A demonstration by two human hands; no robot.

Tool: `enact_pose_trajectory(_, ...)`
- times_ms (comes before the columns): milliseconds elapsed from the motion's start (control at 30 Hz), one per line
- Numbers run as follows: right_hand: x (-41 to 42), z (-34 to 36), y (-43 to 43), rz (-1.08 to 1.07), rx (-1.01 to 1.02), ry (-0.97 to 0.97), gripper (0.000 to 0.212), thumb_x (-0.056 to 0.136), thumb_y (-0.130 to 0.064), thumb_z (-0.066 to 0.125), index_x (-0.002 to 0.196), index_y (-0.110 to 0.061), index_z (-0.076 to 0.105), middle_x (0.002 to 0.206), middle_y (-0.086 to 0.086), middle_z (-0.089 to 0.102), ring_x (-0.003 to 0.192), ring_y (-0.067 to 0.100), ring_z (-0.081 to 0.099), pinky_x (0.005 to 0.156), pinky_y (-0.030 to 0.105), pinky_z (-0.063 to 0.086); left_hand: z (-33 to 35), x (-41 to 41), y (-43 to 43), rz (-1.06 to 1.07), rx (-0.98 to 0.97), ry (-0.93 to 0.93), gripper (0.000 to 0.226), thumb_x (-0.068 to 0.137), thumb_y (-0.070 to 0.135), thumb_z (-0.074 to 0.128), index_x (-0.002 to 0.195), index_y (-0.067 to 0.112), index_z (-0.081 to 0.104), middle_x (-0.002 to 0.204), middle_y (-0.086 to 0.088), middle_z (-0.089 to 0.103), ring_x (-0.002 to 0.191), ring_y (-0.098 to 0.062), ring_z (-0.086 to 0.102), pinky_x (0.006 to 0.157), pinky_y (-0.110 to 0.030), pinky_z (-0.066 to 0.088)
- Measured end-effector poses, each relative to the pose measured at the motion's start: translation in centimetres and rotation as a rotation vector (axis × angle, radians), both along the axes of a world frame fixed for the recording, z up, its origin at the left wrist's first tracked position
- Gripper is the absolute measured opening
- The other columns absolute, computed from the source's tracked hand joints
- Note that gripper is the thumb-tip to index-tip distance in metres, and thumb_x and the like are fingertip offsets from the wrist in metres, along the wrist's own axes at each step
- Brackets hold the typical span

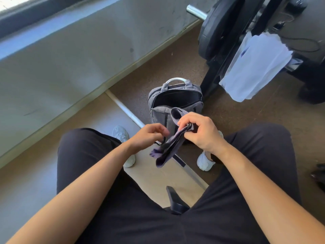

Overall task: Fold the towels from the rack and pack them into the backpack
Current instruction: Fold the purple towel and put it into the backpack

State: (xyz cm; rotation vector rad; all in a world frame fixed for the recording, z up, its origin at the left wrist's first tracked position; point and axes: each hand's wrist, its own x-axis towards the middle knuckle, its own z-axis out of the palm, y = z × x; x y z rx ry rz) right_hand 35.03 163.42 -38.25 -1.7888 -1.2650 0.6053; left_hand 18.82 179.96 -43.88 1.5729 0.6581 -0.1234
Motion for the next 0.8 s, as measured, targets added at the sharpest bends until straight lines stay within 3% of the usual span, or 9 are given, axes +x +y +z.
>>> enact_pose_trajectory(67, 0.4, 0.6, -0.5, -0.038, 0.049, 0.091, 0.025, 0.079, 0.014, 0.064, 0.09, -0.007, 0.072, 0.104, 0.003, 0.073, 0.104, 0.016, 0.068, 0.091, 0.028, 0.055, -1.5, -0.1, 0.3, -0.118, 0.091, 0.149, 0.031, 0.069, 0.019, 0.057, 0.095, 0.025, 0.072, 0.099, -0.003, 0.074, 0.09, -0.015, 0.066, 0.085, -0.033, 0.055)
enact_pose_trajectory(133, 0.8, 0.8, -0.8, -0.102, 0.084, 0.272, 0.026, 0.083, 0.017, 0.061, 0.091, -0.005, 0.071, 0.109, 0.008, 0.073, 0.102, 0.022, 0.07, 0.08, 0.033, 0.061, -2.6, -0.2, 0.2, -0.197, 0.122, 0.241, 0.026, 0.071, 0.018, 0.058, 0.092, 0.029, 0.069, 0.096, -0.003, 0.072, 0.086, -0.016, 0.065, 0.086, -0.039, 0.055)
enact_pose_trajectory(200, 1.2, 0.8, -1.1, -0.168, 0.115, 0.408, 0.02, 0.087, 0.016, 0.061, 0.093, 0.0, 0.07, 0.108, 0.011, 0.074, 0.098, 0.027, 0.072, 0.07, 0.035, 0.063, -2.9, -0.2, -0.1, -0.228, 0.141, 0.271, 0.025, 0.08, 0.007, 0.061, 0.09, 0.029, 0.065, 0.095, 0.0, 0.07, 0.087, -0.015, 0.063, 0.082, -0.031, 0.052)
enact_pose_trajectory(267, 1.5, 0.8, -1.2, -0.244, 0.139, 0.481, 0.014, 0.089, 0.013, 0.062, 0.096, 0.003, 0.069, 0.106, 0.014, 0.073, 0.096, 0.03, 0.072, 0.074, 0.041, 0.063, -2.9, -0.1, -0.4, -0.25, 0.152, 0.274, 0.025, 0.084, 0.003, 0.064, 0.088, 0.028, 0.065, 0.091, 0.003, 0.069, 0.085, -0.013, 0.063, 0.079, -0.025, 0.048)
enact_pose_trajectory(400, 1.8, 1.4, -1.4, -0.38, 0.212, 0.625, 0.012, 0.091, 0.005, 0.066, 0.096, -0.005, 0.071, 0.095, 0.014, 0.074, 0.095, 0.032, 0.073, 0.081, 0.045, 0.062, -3.5, -0.2, -0.6, -0.23, 0.1, 0.275, 0.007, 0.086, 0.008, 0.071, 0.083, 0.012, 0.065, 0.075, -0.001, 0.065, 0.071, -0.016, 0.062, 0.068, -0.028, 0.053)
enact_pose_trajectory(600, 3.1, 2.3, -2.2, -0.571, 0.311, 0.567, 0.02, 0.09, 0.006, 0.066, 0.09, -0.014, 0.07, 0.083, 0.002, 0.073, 0.084, 0.024, 0.074, 0.076, 0.036, 0.062, -2.9, -0.3, -0.2, -0.072, -0.142, 0.216, 0.021, 0.087, 0.001, 0.074, 0.08, 0.018, 0.065, 0.08, -0.005, 0.071, 0.081, -0.017, 0.07, 0.08, -0.031, 0.057)
enact_pose_trajectory(800, 3.8, 2.9, -2.6, -0.653, 0.337, 0.458, 0.022, 0.088, 0.006, 0.068, 0.089, -0.016, 0.068, 0.08, -0.008, 0.073, 0.081, 0.018, 0.074, 0.071, 0.027, 0.061, -3.1, -0.3, -0.3, 0.07, -0.149, 0.159, 0.019, 0.083, -0.004, 0.074, 0.085, 0.013, 0.066, 0.082, -0.004, 0.074, 0.088, -0.022, 0.069, 0.081, -0.031, 0.057)
